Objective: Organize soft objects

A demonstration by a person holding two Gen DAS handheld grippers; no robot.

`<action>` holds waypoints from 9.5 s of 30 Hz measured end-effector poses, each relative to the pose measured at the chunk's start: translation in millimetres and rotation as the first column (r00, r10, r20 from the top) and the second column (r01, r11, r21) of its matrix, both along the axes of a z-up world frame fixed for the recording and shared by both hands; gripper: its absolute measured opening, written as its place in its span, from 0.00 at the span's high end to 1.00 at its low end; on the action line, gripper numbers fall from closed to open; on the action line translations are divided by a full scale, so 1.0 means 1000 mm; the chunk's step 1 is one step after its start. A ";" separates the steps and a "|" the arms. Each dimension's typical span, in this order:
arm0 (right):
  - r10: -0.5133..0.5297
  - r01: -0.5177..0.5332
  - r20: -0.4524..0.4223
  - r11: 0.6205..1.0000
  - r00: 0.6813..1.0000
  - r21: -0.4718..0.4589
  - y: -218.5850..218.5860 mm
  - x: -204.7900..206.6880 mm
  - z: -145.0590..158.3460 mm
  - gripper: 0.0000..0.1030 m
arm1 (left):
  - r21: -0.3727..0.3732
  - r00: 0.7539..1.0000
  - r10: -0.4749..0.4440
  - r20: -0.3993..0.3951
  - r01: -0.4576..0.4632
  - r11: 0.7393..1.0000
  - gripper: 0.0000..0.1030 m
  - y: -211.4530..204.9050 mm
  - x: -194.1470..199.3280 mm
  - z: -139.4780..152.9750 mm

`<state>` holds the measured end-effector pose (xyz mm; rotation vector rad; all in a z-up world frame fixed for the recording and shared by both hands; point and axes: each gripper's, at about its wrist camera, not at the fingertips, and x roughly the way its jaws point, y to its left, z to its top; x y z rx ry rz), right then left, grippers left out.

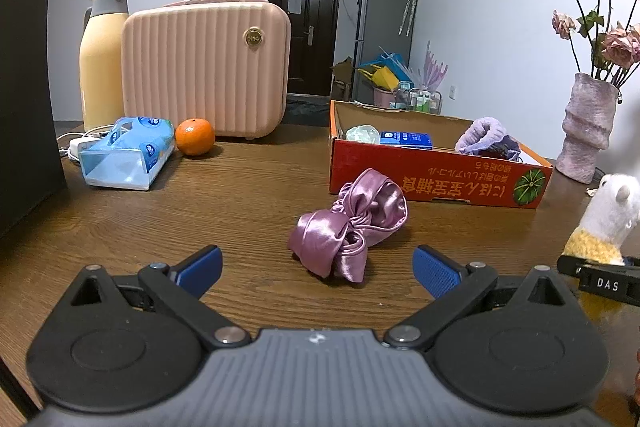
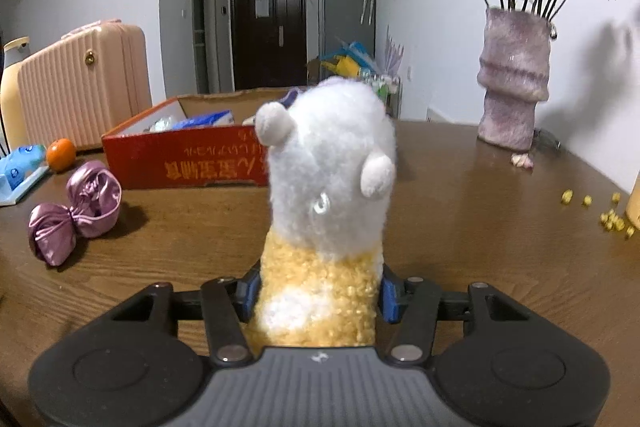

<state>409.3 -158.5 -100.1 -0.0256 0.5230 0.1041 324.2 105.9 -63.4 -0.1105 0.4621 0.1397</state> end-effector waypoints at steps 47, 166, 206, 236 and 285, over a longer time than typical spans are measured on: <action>0.038 -0.040 0.096 0.999 0.995 0.012 -0.017 0.067 0.008 0.48 | 0.079 0.979 -0.073 -0.190 0.090 0.993 0.09 -0.019 0.130 -0.036; 0.104 -0.106 0.270 0.994 0.957 -0.007 0.057 0.218 0.029 0.00 | -0.015 0.970 0.171 0.175 -0.171 0.985 0.00 -0.039 0.263 0.025; 0.013 -0.035 0.325 0.998 0.946 0.061 -0.010 0.031 0.041 0.00 | 0.096 0.975 0.075 0.210 -0.097 0.991 0.00 -0.061 0.104 0.032; 0.030 -0.043 0.341 0.999 0.940 0.031 -0.055 -0.248 0.048 0.00 | 0.100 0.974 -0.083 0.211 0.063 0.993 0.00 -0.075 -0.176 0.005; 0.041 -0.059 0.367 0.998 0.929 0.038 -0.053 -0.262 0.052 0.00 | 0.121 0.954 -0.111 0.278 0.080 0.989 0.00 -0.084 -0.199 0.014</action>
